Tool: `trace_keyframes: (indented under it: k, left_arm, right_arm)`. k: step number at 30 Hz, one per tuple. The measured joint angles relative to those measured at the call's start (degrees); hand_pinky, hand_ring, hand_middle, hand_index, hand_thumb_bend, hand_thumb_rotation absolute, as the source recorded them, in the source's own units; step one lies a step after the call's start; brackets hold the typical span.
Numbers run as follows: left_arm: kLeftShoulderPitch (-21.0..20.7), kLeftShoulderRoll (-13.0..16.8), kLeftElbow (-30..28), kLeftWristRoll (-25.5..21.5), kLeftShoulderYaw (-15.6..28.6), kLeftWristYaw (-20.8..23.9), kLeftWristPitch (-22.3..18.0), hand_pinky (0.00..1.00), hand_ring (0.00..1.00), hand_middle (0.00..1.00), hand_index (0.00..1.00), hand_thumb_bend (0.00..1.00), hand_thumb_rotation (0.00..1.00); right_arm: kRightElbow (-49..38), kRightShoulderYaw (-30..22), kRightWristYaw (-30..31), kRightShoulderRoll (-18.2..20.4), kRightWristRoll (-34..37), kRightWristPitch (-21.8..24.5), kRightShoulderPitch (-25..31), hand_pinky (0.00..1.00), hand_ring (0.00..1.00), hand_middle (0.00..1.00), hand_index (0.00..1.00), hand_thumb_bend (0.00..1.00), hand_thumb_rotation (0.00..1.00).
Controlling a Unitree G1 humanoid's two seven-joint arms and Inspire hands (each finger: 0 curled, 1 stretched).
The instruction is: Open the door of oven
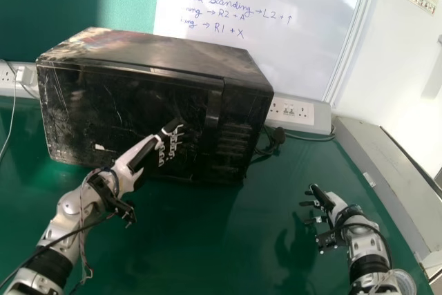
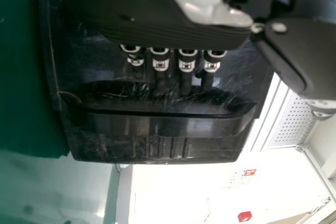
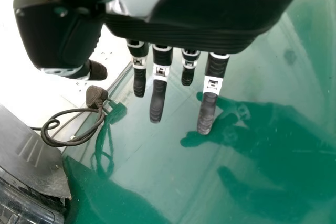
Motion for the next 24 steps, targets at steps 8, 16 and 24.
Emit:
trace_keyframes:
  k: [8, 16, 24]
  left_arm:
    - [-1.19, -0.04, 2.64, 0.06, -0.11, -1.96, -0.94, 0.93, 0.98, 1.00, 1.00, 1.00, 0.98]
    - [-4.10, 0.04, 9.14, 2.50, -0.64, -2.18, -2.98, 0.89, 0.96, 0.98, 1.00, 1.00, 0.96]
    - [-5.14, -0.13, 11.13, 2.97, -1.60, -3.35, -4.01, 0.89, 0.95, 0.97, 1.00, 1.00, 0.94]
  right_arm:
    - [0.02, -0.21, 0.55, 0.07, 0.19, 0.05, 0.00, 0.52, 0.62, 0.71, 0.88, 0.41, 0.37]
    - [0.01, -0.22, 0.61, 0.10, 0.19, 0.01, 0.00, 0.52, 0.62, 0.72, 0.91, 0.40, 0.40]
    - [0.01, -0.22, 1.45, 0.04, 0.20, -0.43, -0.05, 0.57, 0.61, 0.68, 0.91, 0.47, 0.46]
